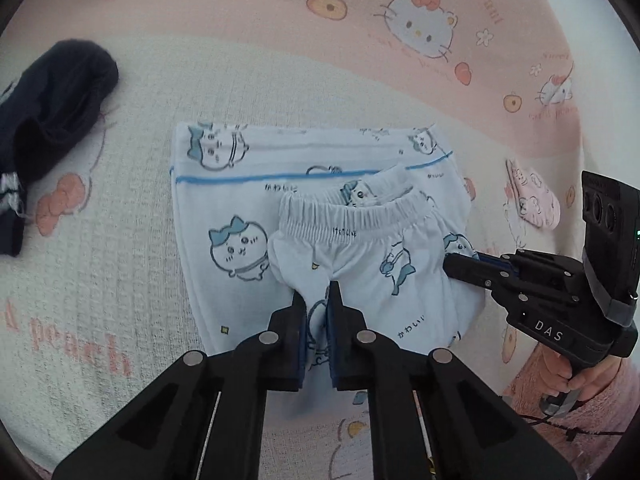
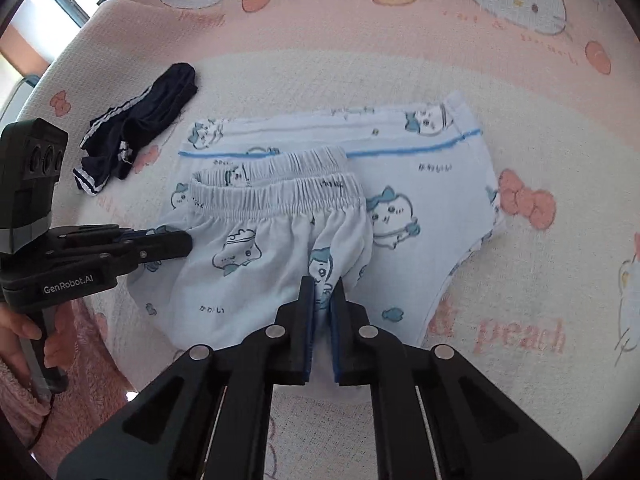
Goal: Fold clothes
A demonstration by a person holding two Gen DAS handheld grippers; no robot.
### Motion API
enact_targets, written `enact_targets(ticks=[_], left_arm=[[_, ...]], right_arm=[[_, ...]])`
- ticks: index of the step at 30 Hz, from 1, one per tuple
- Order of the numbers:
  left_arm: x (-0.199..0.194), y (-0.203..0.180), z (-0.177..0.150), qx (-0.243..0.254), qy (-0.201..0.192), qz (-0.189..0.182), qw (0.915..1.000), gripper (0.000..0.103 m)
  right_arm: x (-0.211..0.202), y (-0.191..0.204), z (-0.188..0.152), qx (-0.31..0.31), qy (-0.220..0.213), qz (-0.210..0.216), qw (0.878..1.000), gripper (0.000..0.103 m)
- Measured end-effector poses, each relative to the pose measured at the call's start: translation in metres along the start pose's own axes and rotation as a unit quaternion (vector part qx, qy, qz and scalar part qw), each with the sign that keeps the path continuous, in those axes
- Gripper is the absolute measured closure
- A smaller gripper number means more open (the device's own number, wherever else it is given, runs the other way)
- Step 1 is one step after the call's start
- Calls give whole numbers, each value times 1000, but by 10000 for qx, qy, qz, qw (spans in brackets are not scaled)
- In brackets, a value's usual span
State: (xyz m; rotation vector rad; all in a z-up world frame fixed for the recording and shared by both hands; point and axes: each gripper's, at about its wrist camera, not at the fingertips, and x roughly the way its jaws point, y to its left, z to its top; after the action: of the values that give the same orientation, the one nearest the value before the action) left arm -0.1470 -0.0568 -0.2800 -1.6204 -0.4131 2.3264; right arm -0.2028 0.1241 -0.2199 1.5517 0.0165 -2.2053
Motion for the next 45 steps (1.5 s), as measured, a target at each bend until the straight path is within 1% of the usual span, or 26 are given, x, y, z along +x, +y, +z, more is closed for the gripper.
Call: enact_targets(ticks=[5, 7, 9, 10, 11, 12, 13, 15, 16, 18, 19, 21, 25, 26, 28, 29, 31, 32, 33, 35, 36, 40, 42, 43, 44, 45], left_arm=[[-32, -15, 22, 268, -518, 10, 9983, 95], [-24, -11, 35, 252, -529, 70, 9983, 95], [-15, -6, 48, 215, -522, 121, 9983, 94], [-3, 4, 50, 33, -385, 81, 9992, 94], [9, 14, 53, -148, -247, 41, 9996, 93], [19, 24, 55, -321, -136, 6, 9994, 90], [18, 32, 55, -422, -223, 1, 9989, 88], [6, 43, 57, -588, -514, -32, 9969, 74], [-7, 41, 57, -533, -722, 6, 9960, 71], [-31, 37, 57, -411, -1114, 86, 9929, 66], [-37, 32, 56, -264, -1111, 140, 9934, 66], [-37, 14, 48, 91, -861, 162, 9961, 66], [-19, -26, 23, 766, -332, 160, 9964, 66], [-15, -33, 16, 909, -258, 349, 9949, 66], [-19, -33, 2, 738, -274, 760, 9940, 66], [-28, -23, -4, 410, -298, 796, 9955, 66], [-40, -2, -14, -195, -242, 665, 9973, 66], [-39, 6, -20, -278, -126, 657, 9974, 65], [-39, 13, -25, -338, -15, 666, 9972, 65], [-36, 19, -30, -154, 146, 927, 9955, 65], [-35, 24, -32, -180, 193, 965, 9950, 65], [-32, 37, -27, -477, 61, 707, 9963, 65], [-30, 36, -22, -431, 31, 653, 9969, 65], [-29, 34, -20, -331, 3, 669, 9972, 65], [-29, 32, -18, -233, -26, 683, 9974, 65], [-30, 30, -17, -143, -59, 675, 9976, 69]], right_arm=[[-28, 7, 25, -148, -515, -87, 9985, 98], [-25, 9, 34, -144, -652, -227, 9975, 98], [-14, 4, 39, -111, -606, -281, 9977, 95], [-8, 0, 40, -52, -538, -261, 9982, 94], [-2, -5, 39, 49, -426, -195, 9989, 91], [4, -11, 39, 150, -314, -129, 9993, 82], [10, -16, 38, 250, -202, -63, 9995, 76], [22, -27, 37, 452, 22, 69, 9990, 74], [18, -31, 37, 510, -25, 90, 9987, 69], [-7, -36, 38, 543, -426, 44, 9976, 65], [-17, -35, 38, 514, -562, 33, 9971, 64], [-30, -26, 35, 333, -638, 43, 9974, 64], [-25, 12, 11, -336, -278, 15, 9990, 64], [-23, 17, 3, -411, -226, -46, 9989, 65], [-24, 17, -12, -402, -201, -219, 9988, 65], [-26, 14, -19, -307, -216, -253, 9990, 64], [-32, 3, -32, 43, -291, -220, 9993, 59], [-35, -4, -39, 151, -299, -206, 9992, 46], [-37, -11, -45, 212, -287, -197, 9992, 38], [-38, -22, -53, 215, -149, -166, 9995, 38], [-37, -24, -53, 181, -100, -147, 9997, 38], [-32, -26, -46, 128, -168, 55, 9998, 38], [-18, -23, -40, 155, -34, 220, 9996, 41], [-11, -22, -38, 169, 29, 277, 9995, 55], [-6, -22, -38, 181, 66, 279, 9994, 65], [-3, -22, -39, 180, 55, 282, 9994, 79]])
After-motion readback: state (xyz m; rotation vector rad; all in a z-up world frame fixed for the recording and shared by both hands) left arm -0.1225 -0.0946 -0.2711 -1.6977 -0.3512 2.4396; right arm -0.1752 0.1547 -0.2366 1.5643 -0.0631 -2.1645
